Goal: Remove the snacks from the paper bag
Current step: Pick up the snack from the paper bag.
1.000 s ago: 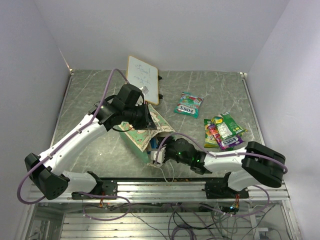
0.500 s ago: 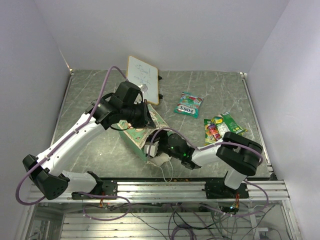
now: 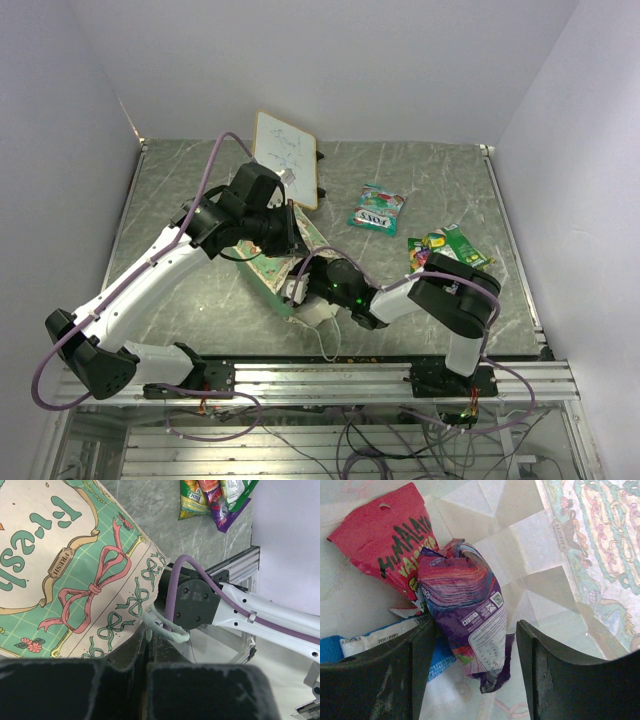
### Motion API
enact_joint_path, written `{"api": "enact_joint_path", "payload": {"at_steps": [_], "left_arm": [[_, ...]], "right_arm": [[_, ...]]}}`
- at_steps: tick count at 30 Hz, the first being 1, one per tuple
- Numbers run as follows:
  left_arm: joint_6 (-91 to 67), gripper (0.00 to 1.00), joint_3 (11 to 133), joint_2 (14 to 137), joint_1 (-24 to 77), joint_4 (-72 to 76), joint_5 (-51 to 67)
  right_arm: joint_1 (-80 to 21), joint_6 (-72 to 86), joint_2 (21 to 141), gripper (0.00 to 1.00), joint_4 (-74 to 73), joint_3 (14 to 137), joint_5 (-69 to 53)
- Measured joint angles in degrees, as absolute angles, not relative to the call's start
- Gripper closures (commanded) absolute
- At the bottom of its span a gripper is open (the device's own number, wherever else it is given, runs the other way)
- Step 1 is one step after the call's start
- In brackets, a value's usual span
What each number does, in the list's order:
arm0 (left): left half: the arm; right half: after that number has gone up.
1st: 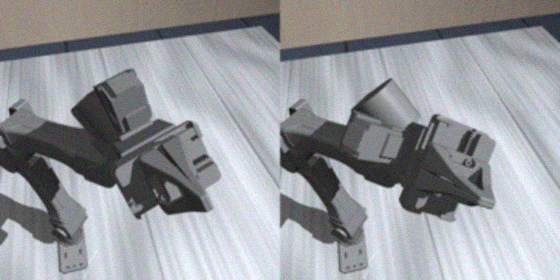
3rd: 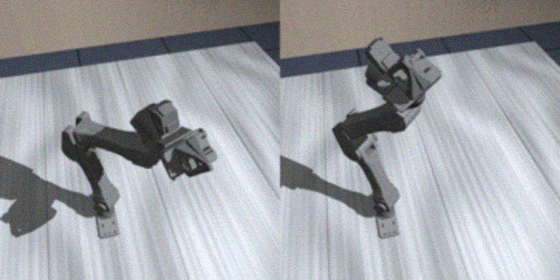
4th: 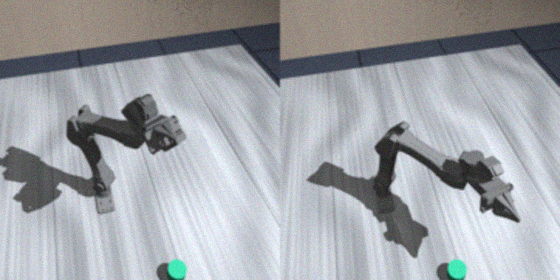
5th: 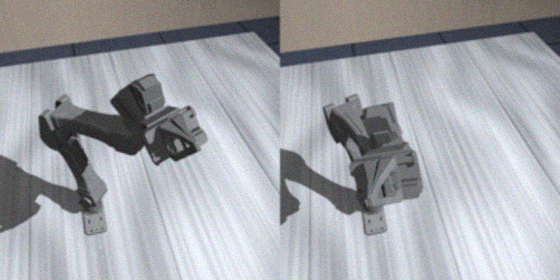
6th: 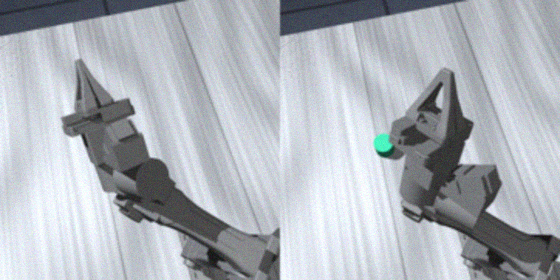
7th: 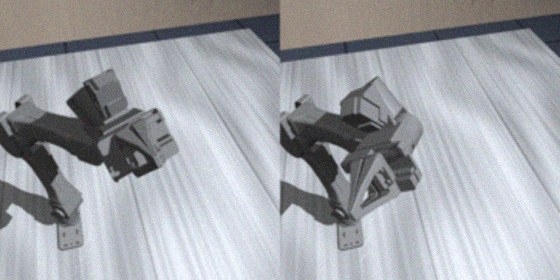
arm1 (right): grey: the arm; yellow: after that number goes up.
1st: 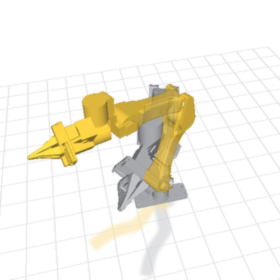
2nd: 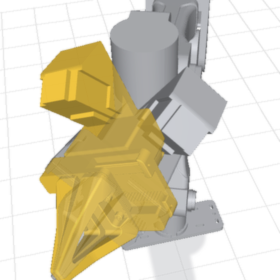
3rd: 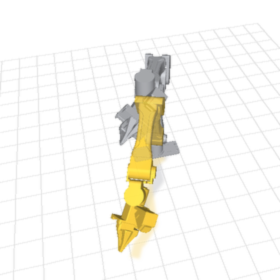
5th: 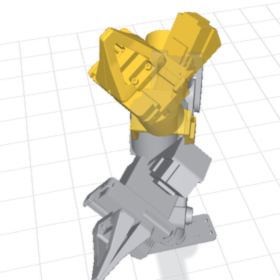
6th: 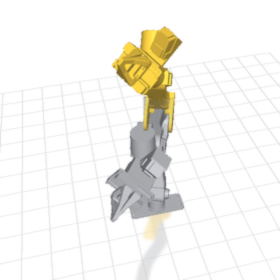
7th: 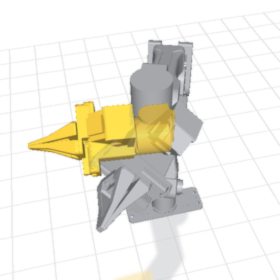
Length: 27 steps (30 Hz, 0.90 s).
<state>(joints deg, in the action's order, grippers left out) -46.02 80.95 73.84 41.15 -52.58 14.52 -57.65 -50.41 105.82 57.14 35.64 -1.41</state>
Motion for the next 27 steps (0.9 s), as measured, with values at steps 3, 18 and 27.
{"api": "enact_joint_path", "payload": {"at_steps": [3, 18, 27], "left_arm": [[-45.9, 0.93, 80.9, 73.8, 41.0, -52.6, 14.4], [-46.5, 0.93, 80.1, 73.8, 40.9, -52.4, 12.6], [-47.0, 0.93, 80.1, 73.8, 40.9, -53.0, 10.7]], "right_arm": [[-57.3, -50.0, 107.8, 0.44, 57.5, 37.3, -2.0], [-53.8, -48.6, 110.3, 0.81, 53.5, 41.6, -6.4], [-52.7, -48.8, 109.5, 1.0, 48.5, 44.2, -10.2]]}}
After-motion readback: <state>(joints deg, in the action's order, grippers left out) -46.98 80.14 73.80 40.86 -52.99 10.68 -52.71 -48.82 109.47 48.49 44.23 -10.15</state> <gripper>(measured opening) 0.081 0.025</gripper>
